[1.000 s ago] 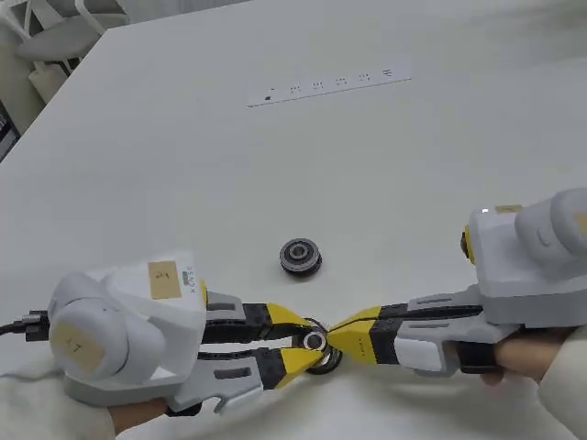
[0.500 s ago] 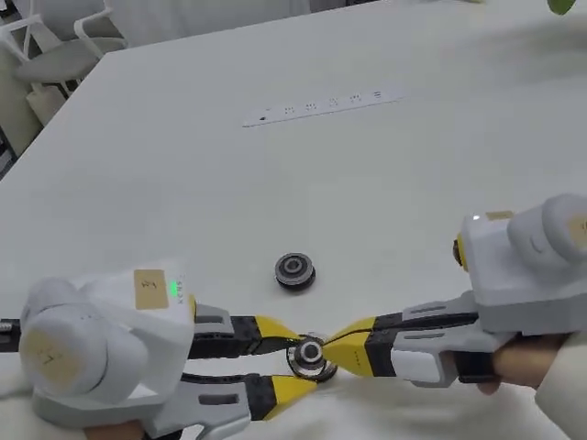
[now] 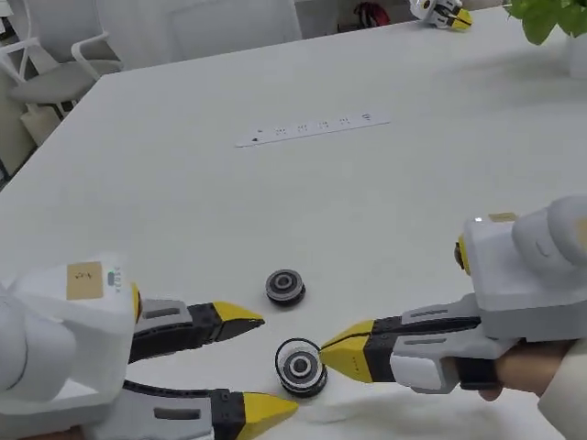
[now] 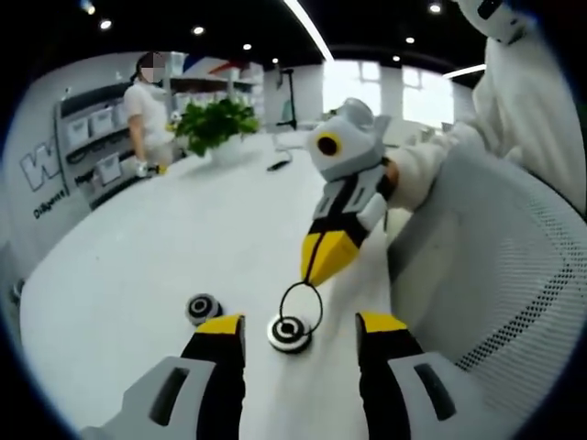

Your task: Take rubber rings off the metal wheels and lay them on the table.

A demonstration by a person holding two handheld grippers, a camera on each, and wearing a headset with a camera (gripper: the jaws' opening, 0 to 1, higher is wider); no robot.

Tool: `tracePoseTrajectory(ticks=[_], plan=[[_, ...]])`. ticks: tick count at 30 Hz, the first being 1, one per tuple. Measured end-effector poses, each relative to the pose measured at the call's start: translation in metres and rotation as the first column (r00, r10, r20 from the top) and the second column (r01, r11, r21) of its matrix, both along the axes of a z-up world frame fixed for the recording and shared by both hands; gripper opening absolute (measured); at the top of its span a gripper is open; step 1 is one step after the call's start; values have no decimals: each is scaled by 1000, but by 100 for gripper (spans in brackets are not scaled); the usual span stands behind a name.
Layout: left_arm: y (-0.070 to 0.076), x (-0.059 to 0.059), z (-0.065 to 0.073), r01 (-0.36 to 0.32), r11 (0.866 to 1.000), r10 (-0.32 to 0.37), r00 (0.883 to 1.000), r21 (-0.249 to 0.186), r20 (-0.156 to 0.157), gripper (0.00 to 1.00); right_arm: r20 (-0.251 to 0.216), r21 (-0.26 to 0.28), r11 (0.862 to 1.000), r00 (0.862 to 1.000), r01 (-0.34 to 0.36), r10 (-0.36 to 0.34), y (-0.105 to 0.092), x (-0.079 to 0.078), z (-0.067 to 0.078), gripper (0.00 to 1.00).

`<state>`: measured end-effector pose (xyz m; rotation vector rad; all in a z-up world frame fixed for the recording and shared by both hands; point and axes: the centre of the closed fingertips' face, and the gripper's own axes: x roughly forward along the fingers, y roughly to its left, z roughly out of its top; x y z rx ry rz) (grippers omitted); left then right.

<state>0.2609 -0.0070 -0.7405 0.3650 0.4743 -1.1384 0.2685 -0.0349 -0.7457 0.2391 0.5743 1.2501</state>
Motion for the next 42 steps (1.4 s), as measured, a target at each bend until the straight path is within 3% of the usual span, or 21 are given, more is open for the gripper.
tracePoseTrajectory(ticks=[5,10,14,16,20,25,35,42], plan=[[2,5,15,-26,999,26,1000,-36,15,59,14,4,1000,1000,6,-6,-2,-1,12,0],[10,5,34,-24,998,25,999,-61,26,61,35,6,1000,999,-6,6,-2,-6,25,0],[25,5,44,-33,999,35,999,-43,40,70,50,4,1000,999,-14,14,-2,-10,34,0],[33,3,52,-39,998,42,997,-50,65,75,61,3,1000,998,-17,17,-3,-12,39,0],[47,1,63,-63,996,68,995,-62,80,78,71,12,1000,997,-14,13,-5,-14,50,0],[74,-1,61,-106,994,107,991,-15,78,90,72,13,1000,997,4,-5,-8,-13,56,0],[127,-4,63,-242,969,245,966,-36,83,95,88,0,1000,996,16,-16,-9,-16,67,0],[143,-13,51,-302,952,305,951,-55,57,100,106,-14,1000,994,15,-14,-6,-18,74,0]])
